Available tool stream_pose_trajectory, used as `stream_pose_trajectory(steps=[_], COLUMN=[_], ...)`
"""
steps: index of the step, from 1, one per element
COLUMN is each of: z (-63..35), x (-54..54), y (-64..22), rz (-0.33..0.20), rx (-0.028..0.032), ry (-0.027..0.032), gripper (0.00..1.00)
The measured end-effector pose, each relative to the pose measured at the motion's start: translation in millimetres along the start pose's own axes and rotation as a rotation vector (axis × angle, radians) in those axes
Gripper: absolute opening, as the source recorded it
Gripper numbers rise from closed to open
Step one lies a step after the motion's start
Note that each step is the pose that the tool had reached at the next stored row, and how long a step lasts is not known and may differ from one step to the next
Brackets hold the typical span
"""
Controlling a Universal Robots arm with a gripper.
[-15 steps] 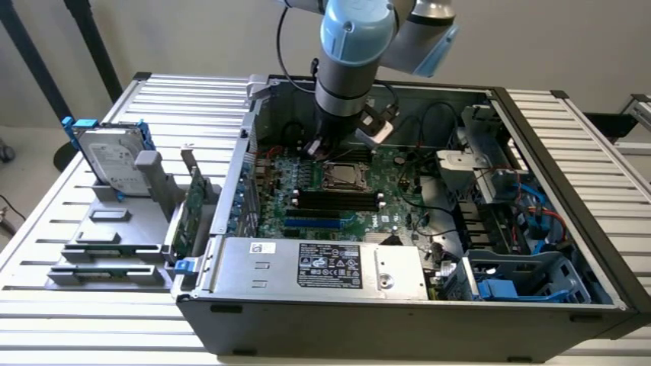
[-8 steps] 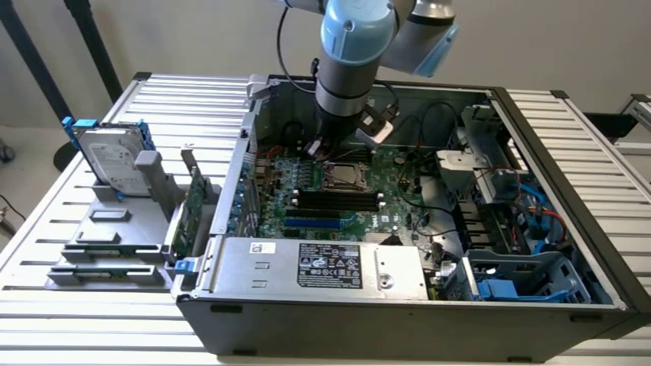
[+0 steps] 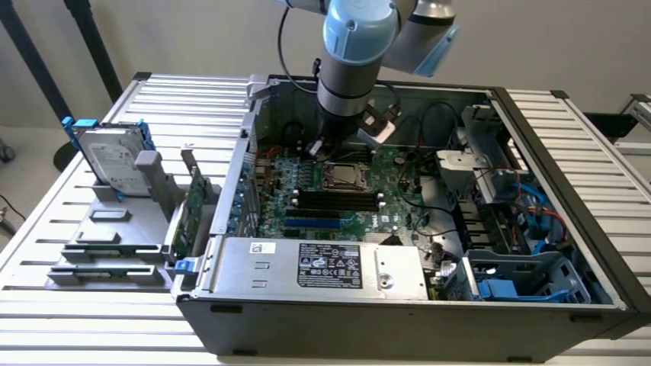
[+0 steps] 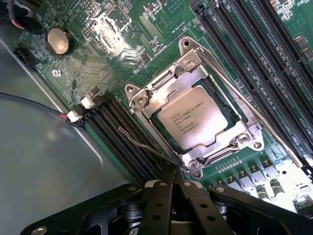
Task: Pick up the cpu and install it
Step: 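Install the first cpu locking lever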
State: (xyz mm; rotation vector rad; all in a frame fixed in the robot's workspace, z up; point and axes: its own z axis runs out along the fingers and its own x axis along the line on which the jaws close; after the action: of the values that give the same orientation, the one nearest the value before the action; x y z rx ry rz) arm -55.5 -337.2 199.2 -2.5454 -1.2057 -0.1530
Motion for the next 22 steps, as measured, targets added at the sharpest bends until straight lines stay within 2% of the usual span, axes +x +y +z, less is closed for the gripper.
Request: stream_pose_trajectory(steps=[22], z=[2.1], x=[6.4], y=[4.5], rz=[0.0], rx=[-0.0023], ry=[-0.0027], gripper=[0.11])
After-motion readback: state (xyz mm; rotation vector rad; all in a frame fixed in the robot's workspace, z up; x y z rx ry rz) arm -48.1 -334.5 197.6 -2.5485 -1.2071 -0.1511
